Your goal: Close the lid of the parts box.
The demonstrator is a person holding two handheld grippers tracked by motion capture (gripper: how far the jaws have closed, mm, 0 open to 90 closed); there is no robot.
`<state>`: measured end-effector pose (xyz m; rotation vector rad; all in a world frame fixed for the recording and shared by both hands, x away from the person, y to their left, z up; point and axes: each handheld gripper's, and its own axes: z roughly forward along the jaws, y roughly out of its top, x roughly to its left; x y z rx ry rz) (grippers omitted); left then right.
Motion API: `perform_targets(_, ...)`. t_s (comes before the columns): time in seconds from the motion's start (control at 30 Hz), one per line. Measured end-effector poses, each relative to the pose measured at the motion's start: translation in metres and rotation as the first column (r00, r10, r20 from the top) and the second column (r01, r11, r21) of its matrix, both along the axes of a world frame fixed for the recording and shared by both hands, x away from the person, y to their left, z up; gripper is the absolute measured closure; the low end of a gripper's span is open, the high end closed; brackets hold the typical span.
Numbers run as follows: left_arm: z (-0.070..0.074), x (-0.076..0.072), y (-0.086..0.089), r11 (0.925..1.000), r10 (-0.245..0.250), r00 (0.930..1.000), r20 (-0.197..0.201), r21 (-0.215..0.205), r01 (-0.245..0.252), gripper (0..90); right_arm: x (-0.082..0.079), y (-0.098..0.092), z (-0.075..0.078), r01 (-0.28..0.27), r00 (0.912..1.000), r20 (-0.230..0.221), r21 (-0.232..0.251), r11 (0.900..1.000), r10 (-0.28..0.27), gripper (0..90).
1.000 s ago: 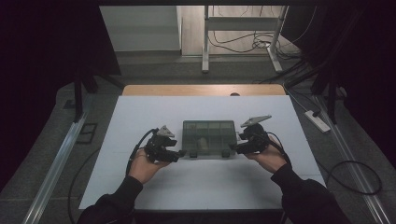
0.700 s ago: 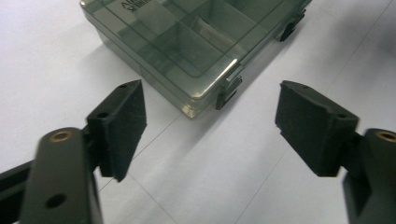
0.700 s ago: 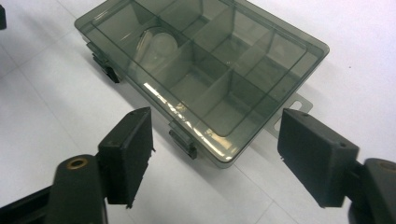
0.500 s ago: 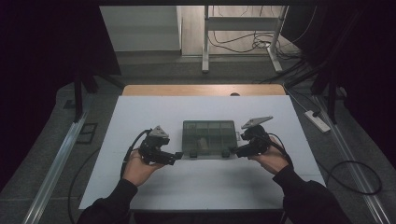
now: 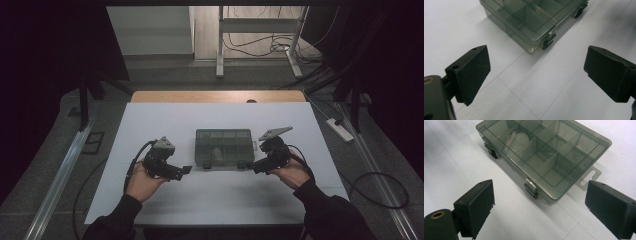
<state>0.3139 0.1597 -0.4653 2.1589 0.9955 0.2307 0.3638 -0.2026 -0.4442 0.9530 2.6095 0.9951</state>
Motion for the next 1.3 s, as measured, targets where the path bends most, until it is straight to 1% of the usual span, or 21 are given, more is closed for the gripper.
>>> perform_targets(0.13,-0.001,-0.002,0.003,1.0,0.005,1.0,0.004,0.002,-0.005,5.0,-0.003,-0.001,0.0,-0.003,1.0,0.003,0.0,1.0,0.003,7.2)
perform_targets(0.3,-0.001,-0.005,0.006,0.9998,0.009,0.9999,0.012,0.015,-0.01,1.3,-0.006,-0.003,-0.001,-0.01,0.9999,0.004,-0.002,1.0,0.01,4.2)
perform_targets(0.47,-0.002,-0.008,0.009,0.9998,0.015,0.9998,0.014,0.015,-0.015,0.1,-0.008,-0.005,-0.002,-0.014,0.9999,0.003,-0.002,1.0,0.014,2.7)
perform_targets(0.53,-0.002,-0.009,0.011,0.9998,0.016,0.9997,0.016,0.011,-0.016,0.1,-0.01,-0.007,-0.001,-0.013,0.9999,0.004,0.001,1.0,0.013,2.1)
perform_targets(0.77,-0.003,-0.014,0.014,0.9997,0.014,0.9997,0.019,0.019,-0.014,0.1,-0.012,-0.012,0.0,-0.002,0.9999,0.012,0.002,1.0,0.002,0.9)
perform_targets(0.97,-0.003,-0.02,0.017,0.9998,0.016,0.9996,0.025,0.011,-0.016,0.1,-0.016,-0.018,0.002,0.016,0.9997,0.02,0.007,1.0,-0.017,0.5)
perform_targets(1.23,-0.001,-0.026,0.021,0.9999,0.015,0.9993,0.035,0.006,-0.016,0.1,-0.02,-0.024,0.003,0.021,0.9995,0.022,0.011,1.0,-0.021,0.2)
perform_targets(1.3,0.0,-0.028,0.022,0.9998,0.018,0.9991,0.039,0.0,-0.018,0.1,-0.022,-0.025,0.003,0.024,0.9994,0.023,0.011,1.0,-0.024,0.0)
